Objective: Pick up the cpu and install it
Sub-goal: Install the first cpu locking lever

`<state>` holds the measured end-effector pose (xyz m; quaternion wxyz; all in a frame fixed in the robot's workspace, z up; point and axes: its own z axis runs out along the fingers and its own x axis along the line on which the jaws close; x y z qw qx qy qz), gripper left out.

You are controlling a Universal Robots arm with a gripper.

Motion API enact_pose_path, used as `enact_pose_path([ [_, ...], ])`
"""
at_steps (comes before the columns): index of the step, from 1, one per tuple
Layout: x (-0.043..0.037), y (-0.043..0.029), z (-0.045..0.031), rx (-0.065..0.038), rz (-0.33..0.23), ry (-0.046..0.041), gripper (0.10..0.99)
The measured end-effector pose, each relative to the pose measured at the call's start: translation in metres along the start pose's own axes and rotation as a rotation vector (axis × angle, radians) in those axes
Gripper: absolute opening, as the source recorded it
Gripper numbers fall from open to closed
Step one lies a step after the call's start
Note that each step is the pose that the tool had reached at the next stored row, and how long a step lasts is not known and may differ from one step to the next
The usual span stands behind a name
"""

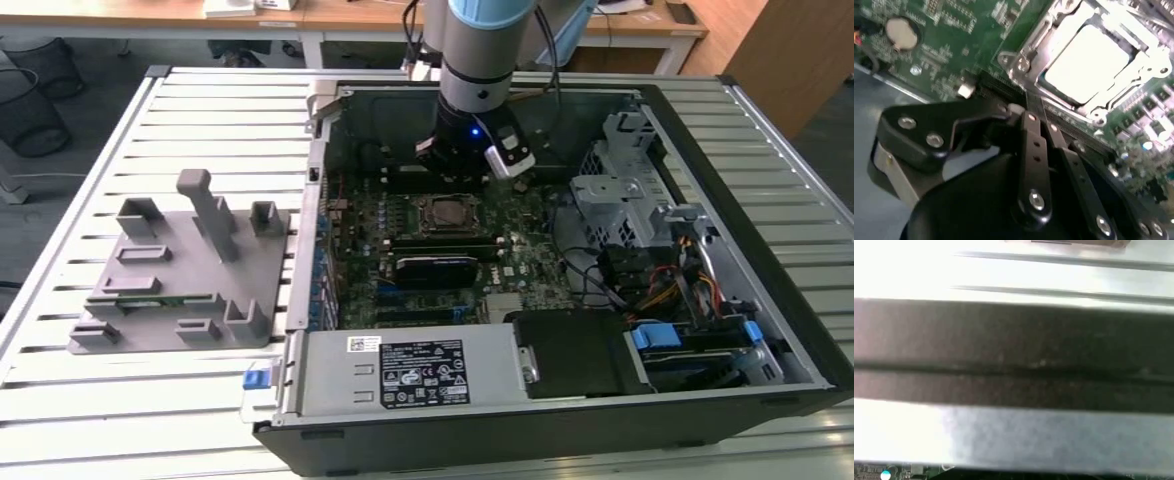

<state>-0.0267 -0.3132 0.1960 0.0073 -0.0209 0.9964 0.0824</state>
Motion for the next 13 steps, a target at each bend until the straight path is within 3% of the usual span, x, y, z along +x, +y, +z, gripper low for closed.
enact_pose_path([
  [5, 0.0000, 0.0020, -0.0144, 0.002, 0.000, 0.0011, 0.106],
  [13, 0.0002, -0.0065, -0.0157, 0.002, 0.000, 0.0010, 0.106],
])
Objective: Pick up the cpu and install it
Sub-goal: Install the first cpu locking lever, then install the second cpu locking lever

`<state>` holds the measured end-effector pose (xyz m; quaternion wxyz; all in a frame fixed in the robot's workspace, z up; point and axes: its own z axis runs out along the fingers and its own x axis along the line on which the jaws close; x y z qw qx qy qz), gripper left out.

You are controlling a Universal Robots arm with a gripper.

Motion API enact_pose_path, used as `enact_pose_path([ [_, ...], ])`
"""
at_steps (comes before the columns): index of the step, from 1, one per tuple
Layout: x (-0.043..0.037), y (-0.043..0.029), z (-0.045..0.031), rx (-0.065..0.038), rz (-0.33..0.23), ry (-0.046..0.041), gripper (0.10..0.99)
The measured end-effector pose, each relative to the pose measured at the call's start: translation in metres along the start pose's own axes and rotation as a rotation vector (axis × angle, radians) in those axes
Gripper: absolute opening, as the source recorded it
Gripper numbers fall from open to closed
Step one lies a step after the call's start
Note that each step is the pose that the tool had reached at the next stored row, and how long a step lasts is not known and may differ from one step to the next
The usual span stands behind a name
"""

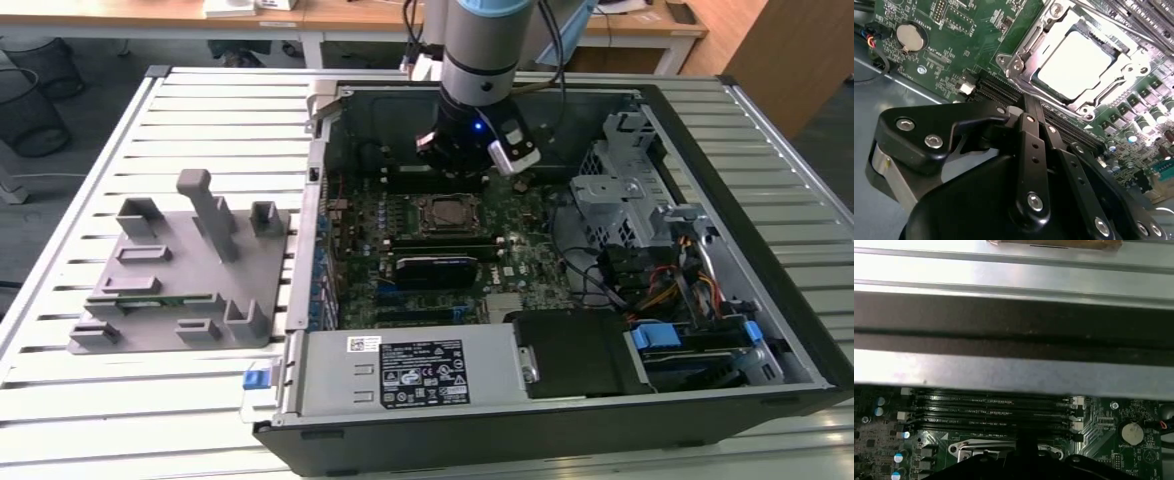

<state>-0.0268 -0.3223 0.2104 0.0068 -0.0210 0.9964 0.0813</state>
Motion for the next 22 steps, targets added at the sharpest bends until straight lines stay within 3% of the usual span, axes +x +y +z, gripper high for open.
enact_pose_path([
  [22, 0.0001, -0.0070, -0.0009, 0.000, 0.000, 0.0001, 0.106],
])
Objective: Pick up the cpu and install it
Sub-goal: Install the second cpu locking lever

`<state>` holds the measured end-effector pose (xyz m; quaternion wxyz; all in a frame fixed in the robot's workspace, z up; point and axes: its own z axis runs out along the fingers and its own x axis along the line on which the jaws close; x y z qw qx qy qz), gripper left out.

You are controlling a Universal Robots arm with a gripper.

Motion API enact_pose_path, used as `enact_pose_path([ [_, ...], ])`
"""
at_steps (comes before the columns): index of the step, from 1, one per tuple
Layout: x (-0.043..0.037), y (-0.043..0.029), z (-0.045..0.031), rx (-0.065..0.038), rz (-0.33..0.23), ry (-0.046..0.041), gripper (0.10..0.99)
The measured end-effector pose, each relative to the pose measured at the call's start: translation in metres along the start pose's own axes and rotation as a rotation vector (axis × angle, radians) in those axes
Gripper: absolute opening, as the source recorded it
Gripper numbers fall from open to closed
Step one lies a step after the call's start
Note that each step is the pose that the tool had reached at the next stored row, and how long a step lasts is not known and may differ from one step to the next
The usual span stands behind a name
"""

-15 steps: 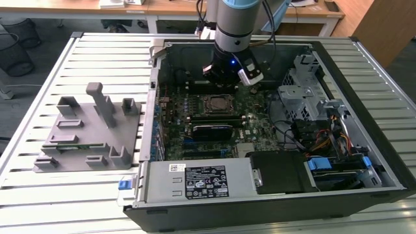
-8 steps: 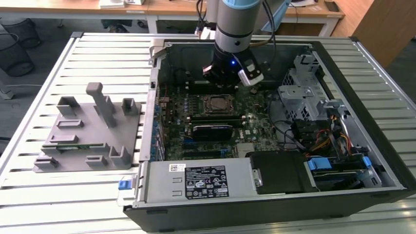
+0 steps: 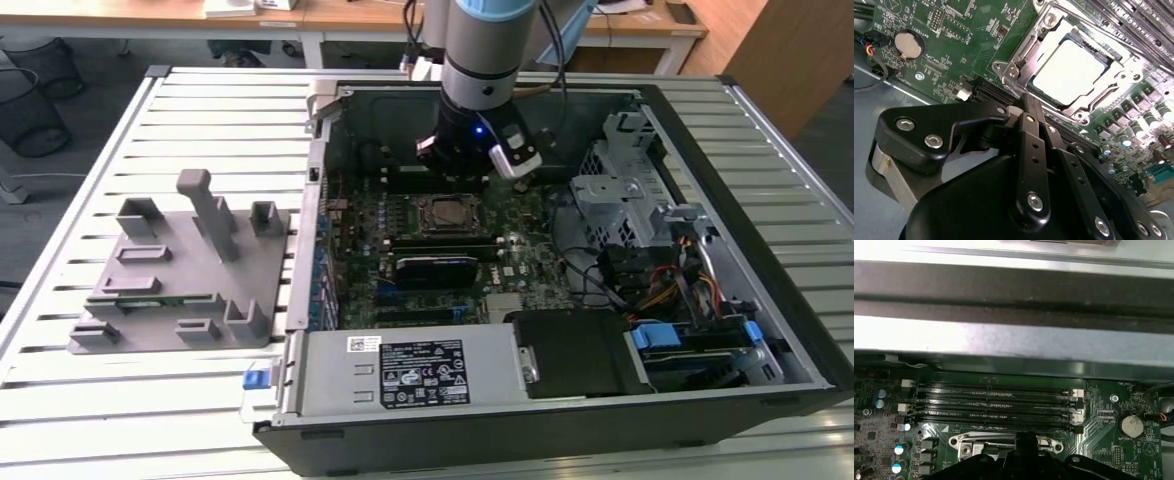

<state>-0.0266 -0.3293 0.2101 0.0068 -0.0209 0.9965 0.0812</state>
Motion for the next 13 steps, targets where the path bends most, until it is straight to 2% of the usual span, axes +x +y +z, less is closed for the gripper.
enact_pose_path([
  [2, -0.0001, -0.0014, -0.0005, 0.000, 0.000, 0.0002, 0.106],
  [4, -0.0002, -0.0010, -0.0043, -0.003, 0.000, 0.0014, 0.106],
  [8, -0.0006, 0.0013, -0.0186, -0.004, 0.001, 0.0071, 0.106],
  [13, -0.0010, -0.0010, -0.0195, -0.004, 0.002, 0.0095, 0.106],
])
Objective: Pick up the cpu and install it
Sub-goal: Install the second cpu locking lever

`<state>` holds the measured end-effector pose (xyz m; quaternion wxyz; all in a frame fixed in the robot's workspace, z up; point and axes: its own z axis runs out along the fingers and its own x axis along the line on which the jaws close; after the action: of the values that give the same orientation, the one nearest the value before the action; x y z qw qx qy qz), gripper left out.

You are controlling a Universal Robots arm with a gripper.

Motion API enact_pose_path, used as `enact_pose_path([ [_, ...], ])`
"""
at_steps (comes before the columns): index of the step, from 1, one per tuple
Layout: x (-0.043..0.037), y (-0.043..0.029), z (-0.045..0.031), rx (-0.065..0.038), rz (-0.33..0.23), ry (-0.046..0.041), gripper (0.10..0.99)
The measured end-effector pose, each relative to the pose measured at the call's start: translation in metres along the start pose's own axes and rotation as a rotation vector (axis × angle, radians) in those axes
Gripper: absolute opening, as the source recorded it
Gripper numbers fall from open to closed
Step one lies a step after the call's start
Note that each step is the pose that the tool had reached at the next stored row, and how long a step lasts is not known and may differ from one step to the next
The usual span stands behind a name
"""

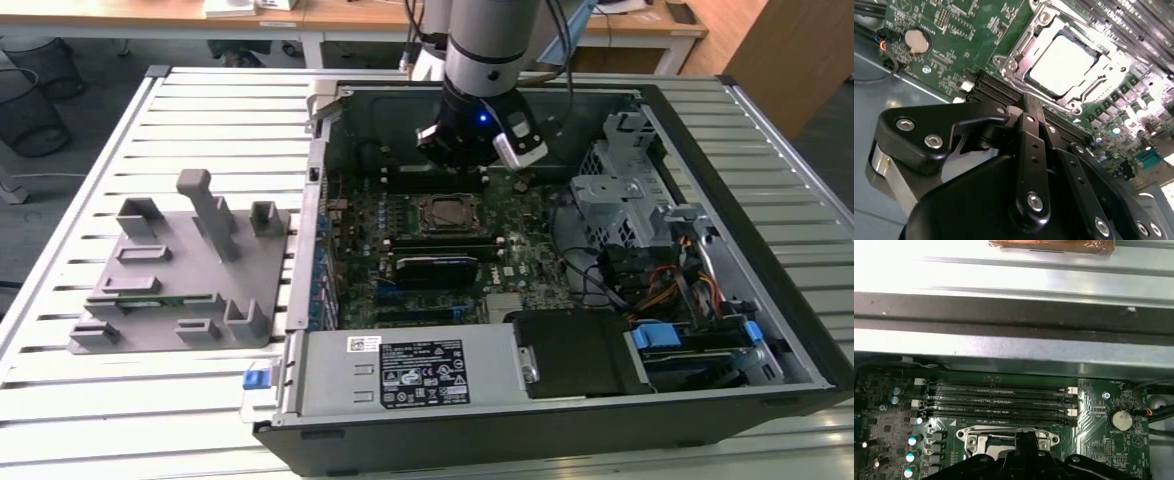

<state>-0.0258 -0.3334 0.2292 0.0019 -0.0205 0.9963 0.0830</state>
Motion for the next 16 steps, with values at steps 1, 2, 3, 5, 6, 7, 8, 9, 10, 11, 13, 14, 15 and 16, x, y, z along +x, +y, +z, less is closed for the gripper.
enact_pose_path([
  [1, 0.0000, -0.0012, -0.0002, 0.000, 0.000, 0.0001, 0.106],
  [2, 0.0001, -0.0025, -0.0004, 0.000, 0.000, 0.0002, 0.106],
  [3, 0.0001, -0.0041, -0.0007, 0.000, 0.001, 0.0004, 0.106],
  [5, 0.0003, -0.0081, -0.0013, 0.000, 0.001, 0.0006, 0.106],
  [6, 0.0004, -0.0100, -0.0016, 0.000, 0.001, 0.0008, 0.106],
  [7, 0.0004, -0.0117, -0.0019, 0.000, 0.002, 0.0016, 0.106],
  [8, 0.0004, -0.0139, -0.0022, 0.000, 0.002, 0.0022, 0.106],
  [9, 0.0005, -0.0160, -0.0026, 0.000, 0.003, 0.0027, 0.106],
  [10, 0.0006, -0.0182, -0.0029, 0.000, 0.003, 0.0035, 0.106],
  [11, 0.0007, -0.0200, -0.0033, 0.000, 0.004, 0.0045, 0.106],
  [13, 0.0005, -0.0221, -0.0038, 0.000, 0.005, 0.0101, 0.106],
  [14, 0.0003, -0.0219, -0.0048, 0.000, 0.006, 0.0139, 0.106],
  [15, 0.0000, -0.0217, -0.0065, -0.001, 0.007, 0.0177, 0.106],
  [16, -0.0001, -0.0213, -0.0091, -0.001, 0.007, 0.0196, 0.106],
])
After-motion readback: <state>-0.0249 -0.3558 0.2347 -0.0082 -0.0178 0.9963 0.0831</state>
